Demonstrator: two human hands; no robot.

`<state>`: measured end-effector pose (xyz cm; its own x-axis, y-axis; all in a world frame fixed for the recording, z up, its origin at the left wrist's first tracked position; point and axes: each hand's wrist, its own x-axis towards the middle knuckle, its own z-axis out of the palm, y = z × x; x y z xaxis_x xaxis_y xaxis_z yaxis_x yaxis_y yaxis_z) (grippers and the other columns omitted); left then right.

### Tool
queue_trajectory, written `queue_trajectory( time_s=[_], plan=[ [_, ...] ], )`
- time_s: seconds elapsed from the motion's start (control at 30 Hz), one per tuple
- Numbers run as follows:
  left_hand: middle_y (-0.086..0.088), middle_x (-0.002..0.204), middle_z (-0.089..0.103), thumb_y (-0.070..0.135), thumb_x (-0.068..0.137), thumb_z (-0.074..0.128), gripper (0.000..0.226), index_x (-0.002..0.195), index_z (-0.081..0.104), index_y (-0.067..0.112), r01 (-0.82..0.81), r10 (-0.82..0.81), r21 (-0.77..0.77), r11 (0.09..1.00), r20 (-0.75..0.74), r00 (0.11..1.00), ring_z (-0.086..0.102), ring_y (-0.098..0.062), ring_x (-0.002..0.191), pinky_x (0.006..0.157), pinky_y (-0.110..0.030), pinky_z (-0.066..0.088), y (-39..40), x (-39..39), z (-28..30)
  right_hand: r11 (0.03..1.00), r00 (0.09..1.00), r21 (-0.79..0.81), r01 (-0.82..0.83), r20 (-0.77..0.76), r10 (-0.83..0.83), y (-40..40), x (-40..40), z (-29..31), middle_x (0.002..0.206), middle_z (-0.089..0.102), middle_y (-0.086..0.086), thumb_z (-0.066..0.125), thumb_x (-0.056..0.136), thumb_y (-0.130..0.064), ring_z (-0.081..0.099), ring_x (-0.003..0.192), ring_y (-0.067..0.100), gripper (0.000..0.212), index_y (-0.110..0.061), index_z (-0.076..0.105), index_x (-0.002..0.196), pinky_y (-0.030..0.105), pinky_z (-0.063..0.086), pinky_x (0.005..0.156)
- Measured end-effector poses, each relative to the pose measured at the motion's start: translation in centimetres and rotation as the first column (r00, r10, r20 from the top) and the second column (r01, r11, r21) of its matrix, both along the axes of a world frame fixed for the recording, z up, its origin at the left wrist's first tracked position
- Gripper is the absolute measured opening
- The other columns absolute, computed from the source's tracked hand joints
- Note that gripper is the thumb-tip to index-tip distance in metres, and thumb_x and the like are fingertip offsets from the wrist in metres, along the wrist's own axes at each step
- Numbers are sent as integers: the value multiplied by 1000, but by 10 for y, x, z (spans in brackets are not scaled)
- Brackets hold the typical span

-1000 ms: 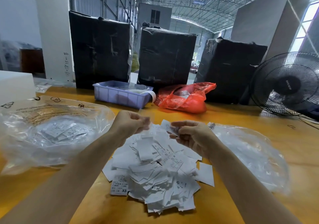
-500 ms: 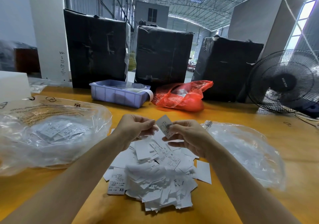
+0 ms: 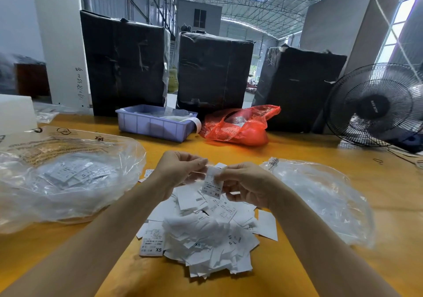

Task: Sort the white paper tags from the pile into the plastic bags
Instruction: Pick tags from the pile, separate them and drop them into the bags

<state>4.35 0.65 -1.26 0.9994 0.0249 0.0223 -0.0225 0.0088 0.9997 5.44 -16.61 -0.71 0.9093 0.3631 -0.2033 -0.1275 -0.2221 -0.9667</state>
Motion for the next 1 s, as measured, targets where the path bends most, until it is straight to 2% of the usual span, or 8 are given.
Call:
queue_trajectory(
  time_s=[0.13,0.3,0.4,0.47,0.53,0.8,0.93,1.0],
  plan=[
    [-1,69,74,20,79,72,13,81,70,7,-2,2,13,1000,-5,1000,67,-6,56,46,-12,49,2,0,-1,997,998,45,62,-6,-62,-2,2,1,70,72,10,64,85,-9,67,60,15,13,-8,62,72,25,46,60],
    [-2,66,73,10,77,73,7,78,69,5,-12,12,-3,1000,-37,999,66,-12,60,53,-16,53,2,2,-2,997,998,57,54,-12,-54,-2,-2,3,67,71,8,65,85,-10,64,55,12,10,-6,65,76,21,45,53],
    [-1,66,72,8,74,75,5,76,70,8,-9,9,0,1000,-43,999,66,-7,57,56,-15,54,2,3,-3,964,988,228,133,43,-146,-3,-1,6,58,65,7,66,83,-3,57,47,11,11,-2,68,73,18,46,46],
    [-1,71,74,9,74,75,7,81,72,7,24,-24,1,1000,-53,998,67,-7,61,59,-15,54,2,3,-3,909,969,374,183,85,-230,-6,1,11,59,67,8,64,83,2,61,49,11,4,1,67,80,17,49,48],
    [-2,77,75,12,75,74,12,86,72,6,66,-66,6,998,-71,995,68,-8,64,60,-15,54,1,2,-2,889,954,418,188,138,-266,-8,1,14,65,71,9,64,83,2,67,54,13,3,1,65,85,18,51,50],
    [-3,85,76,17,76,72,9,83,73,11,160,-161,-17,987,-104,981,69,-9,69,60,-17,53,0,1,0,936,872,283,207,380,-308,1,0,9,68,73,5,64,86,-1,71,62,18,3,0,63,89,24,58,59],
    [-5,85,75,20,63,75,23,83,73,9,185,-187,-26,982,-103,977,69,-12,69,60,-19,53,1,-1,1,945,852,243,218,426,-306,1,0,7,69,73,4,64,86,-2,71,62,16,3,-1,63,89,23,58,61],
    [-9,85,75,20,59,75,30,84,73,5,199,-202,-42,979,-97,975,67,-15,66,55,-18,49,1,-1,1,948,841,227,222,448,-304,2,0,6,71,72,4,64,86,-3,71,62,15,2,-4,64,87,23,57,61]
  ],
)
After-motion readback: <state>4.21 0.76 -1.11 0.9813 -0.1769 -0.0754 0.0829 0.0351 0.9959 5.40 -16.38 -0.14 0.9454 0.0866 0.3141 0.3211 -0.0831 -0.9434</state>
